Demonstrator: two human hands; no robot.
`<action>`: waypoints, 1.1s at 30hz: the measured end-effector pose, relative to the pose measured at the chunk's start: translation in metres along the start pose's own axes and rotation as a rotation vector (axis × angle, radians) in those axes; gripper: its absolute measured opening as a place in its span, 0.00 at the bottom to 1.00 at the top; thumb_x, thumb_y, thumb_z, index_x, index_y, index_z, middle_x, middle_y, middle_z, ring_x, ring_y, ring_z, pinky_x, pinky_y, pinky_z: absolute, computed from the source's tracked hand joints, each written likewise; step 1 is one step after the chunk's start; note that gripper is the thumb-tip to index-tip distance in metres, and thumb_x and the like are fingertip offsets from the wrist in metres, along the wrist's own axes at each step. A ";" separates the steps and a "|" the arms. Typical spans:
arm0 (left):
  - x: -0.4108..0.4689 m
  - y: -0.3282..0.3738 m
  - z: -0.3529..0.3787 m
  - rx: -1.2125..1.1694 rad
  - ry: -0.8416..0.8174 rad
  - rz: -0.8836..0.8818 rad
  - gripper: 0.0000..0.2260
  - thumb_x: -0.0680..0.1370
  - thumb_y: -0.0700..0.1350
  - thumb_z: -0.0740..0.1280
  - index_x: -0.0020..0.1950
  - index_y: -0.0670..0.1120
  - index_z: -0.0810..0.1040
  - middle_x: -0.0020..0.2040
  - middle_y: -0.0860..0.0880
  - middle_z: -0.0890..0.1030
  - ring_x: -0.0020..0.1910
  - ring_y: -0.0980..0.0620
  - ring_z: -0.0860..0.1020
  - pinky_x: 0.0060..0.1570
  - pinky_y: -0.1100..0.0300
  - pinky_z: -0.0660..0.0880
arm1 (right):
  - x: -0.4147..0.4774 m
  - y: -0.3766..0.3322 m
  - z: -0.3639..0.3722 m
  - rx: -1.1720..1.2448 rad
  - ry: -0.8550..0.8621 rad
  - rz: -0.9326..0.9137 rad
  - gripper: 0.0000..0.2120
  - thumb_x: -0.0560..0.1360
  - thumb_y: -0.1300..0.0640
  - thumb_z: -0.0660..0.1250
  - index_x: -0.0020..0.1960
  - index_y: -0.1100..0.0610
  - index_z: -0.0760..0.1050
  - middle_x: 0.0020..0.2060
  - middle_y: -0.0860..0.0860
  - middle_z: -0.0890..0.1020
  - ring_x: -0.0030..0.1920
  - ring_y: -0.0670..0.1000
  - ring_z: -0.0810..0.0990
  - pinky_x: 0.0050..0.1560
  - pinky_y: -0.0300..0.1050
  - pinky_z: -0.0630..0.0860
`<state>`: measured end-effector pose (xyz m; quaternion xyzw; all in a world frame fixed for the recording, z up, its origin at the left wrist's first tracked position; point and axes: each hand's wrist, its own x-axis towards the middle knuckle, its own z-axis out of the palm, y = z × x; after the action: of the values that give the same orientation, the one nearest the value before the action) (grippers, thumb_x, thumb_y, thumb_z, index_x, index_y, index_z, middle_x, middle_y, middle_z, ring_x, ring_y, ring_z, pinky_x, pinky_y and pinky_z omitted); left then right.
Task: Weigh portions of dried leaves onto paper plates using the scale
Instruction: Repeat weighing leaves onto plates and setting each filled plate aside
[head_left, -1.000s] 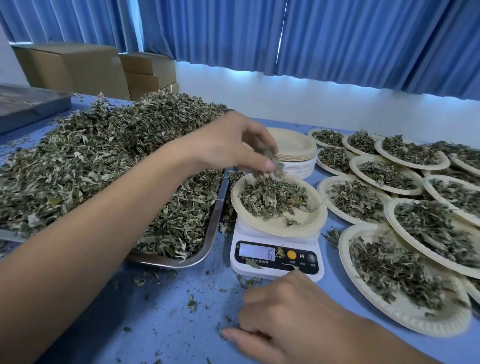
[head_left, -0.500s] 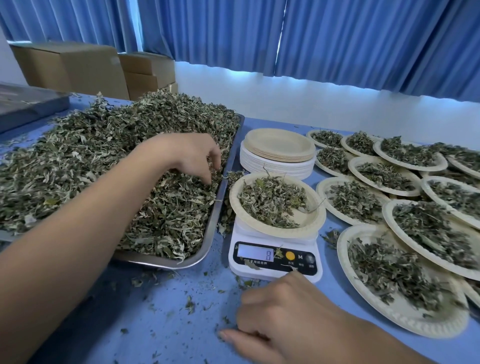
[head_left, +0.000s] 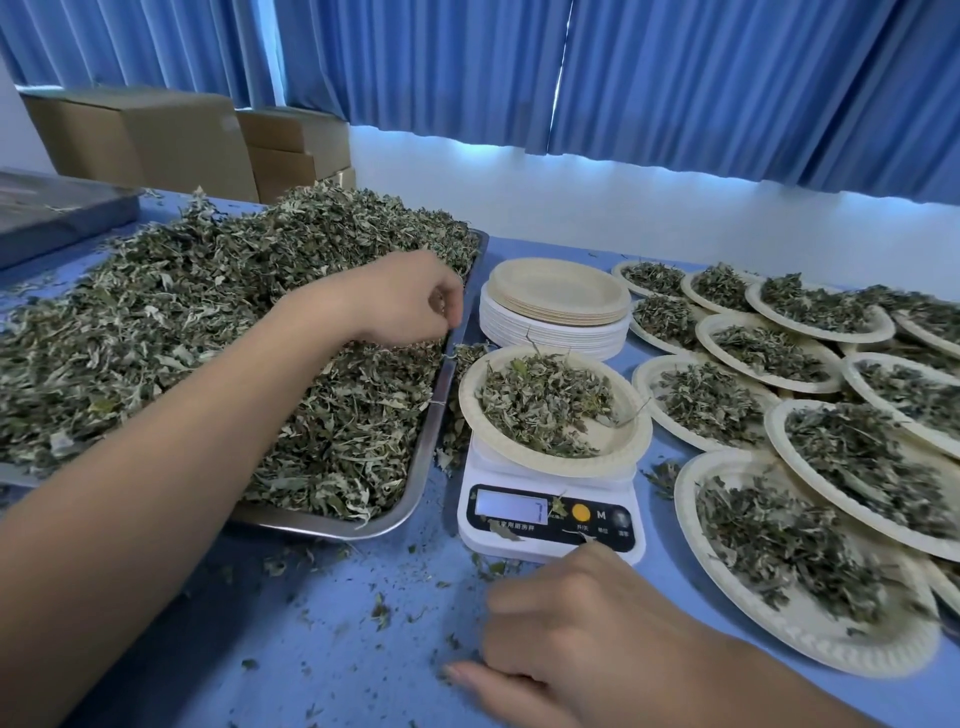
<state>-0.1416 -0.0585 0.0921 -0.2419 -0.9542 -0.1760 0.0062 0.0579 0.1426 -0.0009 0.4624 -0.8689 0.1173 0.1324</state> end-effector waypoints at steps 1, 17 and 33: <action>-0.001 0.004 0.000 -0.045 0.023 0.047 0.09 0.76 0.36 0.68 0.47 0.50 0.83 0.44 0.49 0.83 0.43 0.51 0.80 0.45 0.57 0.77 | -0.001 0.000 -0.001 -0.007 0.036 -0.011 0.23 0.84 0.46 0.63 0.32 0.49 0.63 0.29 0.47 0.61 0.28 0.49 0.61 0.27 0.47 0.64; 0.003 0.038 0.043 0.150 -0.008 -0.018 0.11 0.74 0.50 0.73 0.53 0.53 0.77 0.42 0.54 0.76 0.41 0.53 0.76 0.41 0.55 0.74 | 0.008 0.097 -0.069 -0.303 -0.075 1.071 0.14 0.79 0.41 0.62 0.46 0.52 0.72 0.40 0.50 0.78 0.41 0.55 0.78 0.39 0.50 0.74; 0.040 0.165 0.042 -0.291 0.095 -0.033 0.07 0.74 0.47 0.73 0.44 0.47 0.78 0.37 0.46 0.71 0.32 0.50 0.65 0.28 0.59 0.60 | -0.070 0.141 -0.160 0.067 0.326 1.277 0.05 0.72 0.55 0.78 0.44 0.55 0.83 0.35 0.45 0.78 0.34 0.42 0.75 0.31 0.36 0.68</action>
<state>-0.0970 0.1094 0.1117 -0.2158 -0.9210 -0.3239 0.0130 -0.0024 0.3258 0.1136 -0.1637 -0.9370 0.2684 0.1522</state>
